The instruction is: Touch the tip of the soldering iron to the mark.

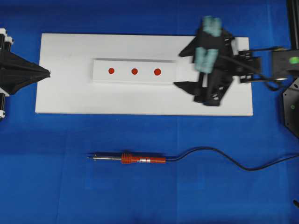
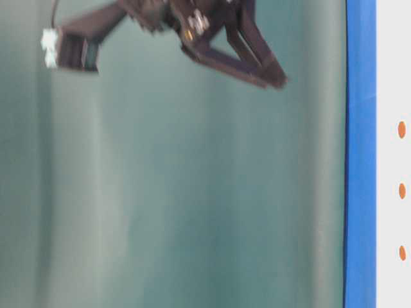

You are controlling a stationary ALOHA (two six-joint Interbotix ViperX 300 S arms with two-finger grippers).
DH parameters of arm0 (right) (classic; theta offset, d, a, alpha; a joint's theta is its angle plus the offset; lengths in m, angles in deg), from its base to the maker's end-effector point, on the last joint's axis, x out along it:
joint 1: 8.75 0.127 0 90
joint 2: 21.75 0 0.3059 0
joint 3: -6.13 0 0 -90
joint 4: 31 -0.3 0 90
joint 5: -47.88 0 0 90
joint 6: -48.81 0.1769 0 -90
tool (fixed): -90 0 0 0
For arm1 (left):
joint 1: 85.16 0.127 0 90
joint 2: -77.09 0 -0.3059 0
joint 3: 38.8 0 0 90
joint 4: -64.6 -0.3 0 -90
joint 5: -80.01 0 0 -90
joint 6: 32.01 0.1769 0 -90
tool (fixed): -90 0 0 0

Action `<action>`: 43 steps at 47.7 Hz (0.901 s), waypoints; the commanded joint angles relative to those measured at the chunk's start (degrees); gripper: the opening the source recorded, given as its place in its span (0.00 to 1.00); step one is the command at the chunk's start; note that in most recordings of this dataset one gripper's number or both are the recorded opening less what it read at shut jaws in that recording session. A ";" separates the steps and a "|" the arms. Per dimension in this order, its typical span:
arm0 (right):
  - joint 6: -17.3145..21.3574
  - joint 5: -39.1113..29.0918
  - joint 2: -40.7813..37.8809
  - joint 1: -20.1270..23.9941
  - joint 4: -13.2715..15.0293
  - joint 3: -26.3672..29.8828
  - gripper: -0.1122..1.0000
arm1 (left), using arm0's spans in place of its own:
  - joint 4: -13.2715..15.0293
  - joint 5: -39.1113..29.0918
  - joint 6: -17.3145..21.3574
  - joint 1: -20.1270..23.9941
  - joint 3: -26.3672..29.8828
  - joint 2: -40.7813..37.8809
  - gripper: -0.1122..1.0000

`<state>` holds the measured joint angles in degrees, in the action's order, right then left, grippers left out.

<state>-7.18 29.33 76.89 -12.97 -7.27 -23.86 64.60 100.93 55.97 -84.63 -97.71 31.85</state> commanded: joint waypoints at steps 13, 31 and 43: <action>-0.09 1.67 20.13 -0.44 1.85 -9.84 0.90 | -0.09 0.35 0.09 0.09 0.62 -0.18 0.12; -0.09 2.02 36.30 -0.53 2.20 -19.95 0.90 | -0.09 0.35 0.18 0.09 0.53 -0.26 0.12; 0.44 5.27 40.52 -0.53 1.85 -26.02 0.89 | -0.18 0.35 0.35 0.09 0.53 -0.18 0.12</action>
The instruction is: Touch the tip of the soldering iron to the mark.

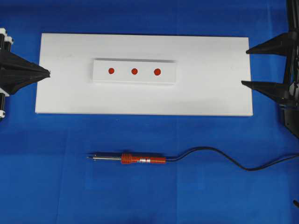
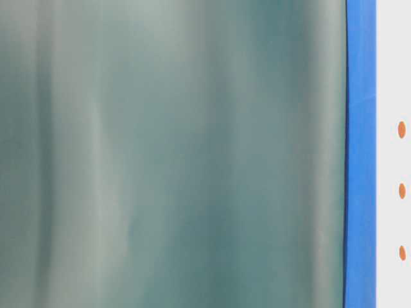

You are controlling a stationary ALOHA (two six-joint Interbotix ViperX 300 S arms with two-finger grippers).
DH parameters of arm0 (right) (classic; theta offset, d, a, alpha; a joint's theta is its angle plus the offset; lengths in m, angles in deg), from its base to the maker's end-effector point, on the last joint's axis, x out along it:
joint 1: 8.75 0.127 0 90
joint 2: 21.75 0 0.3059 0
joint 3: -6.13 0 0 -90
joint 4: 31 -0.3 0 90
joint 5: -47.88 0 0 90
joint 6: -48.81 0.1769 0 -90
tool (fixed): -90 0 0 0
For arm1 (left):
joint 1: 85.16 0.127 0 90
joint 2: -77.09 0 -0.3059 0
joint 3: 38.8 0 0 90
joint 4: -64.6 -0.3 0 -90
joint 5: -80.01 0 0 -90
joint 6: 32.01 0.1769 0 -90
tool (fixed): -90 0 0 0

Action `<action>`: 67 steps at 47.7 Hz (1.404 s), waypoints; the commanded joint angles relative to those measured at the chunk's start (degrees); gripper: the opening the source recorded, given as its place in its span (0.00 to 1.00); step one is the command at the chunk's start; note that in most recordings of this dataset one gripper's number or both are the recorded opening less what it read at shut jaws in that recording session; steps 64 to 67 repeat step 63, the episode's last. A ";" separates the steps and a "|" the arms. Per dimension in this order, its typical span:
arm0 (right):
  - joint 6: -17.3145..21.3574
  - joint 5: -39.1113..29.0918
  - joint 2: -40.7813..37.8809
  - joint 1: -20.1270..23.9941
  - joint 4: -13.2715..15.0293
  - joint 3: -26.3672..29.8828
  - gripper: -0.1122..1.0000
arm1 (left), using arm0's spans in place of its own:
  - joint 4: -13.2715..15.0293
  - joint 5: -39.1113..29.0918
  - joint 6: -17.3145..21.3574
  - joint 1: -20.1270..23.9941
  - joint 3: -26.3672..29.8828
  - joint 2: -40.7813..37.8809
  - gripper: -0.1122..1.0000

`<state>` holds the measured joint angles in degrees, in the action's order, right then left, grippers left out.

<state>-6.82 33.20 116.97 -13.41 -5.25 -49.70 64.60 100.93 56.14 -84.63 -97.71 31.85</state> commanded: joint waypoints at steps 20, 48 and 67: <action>0.09 1.76 0.70 -0.09 -0.18 -1.14 0.89 | -0.18 0.35 0.18 0.09 0.53 -0.18 0.12; 0.09 1.76 0.70 0.00 -0.26 -1.14 0.89 | -0.18 0.35 0.26 0.09 0.44 -0.18 0.12; 0.09 1.76 0.79 0.00 -0.26 -1.14 0.89 | -0.18 0.35 0.26 0.09 0.44 -0.18 0.12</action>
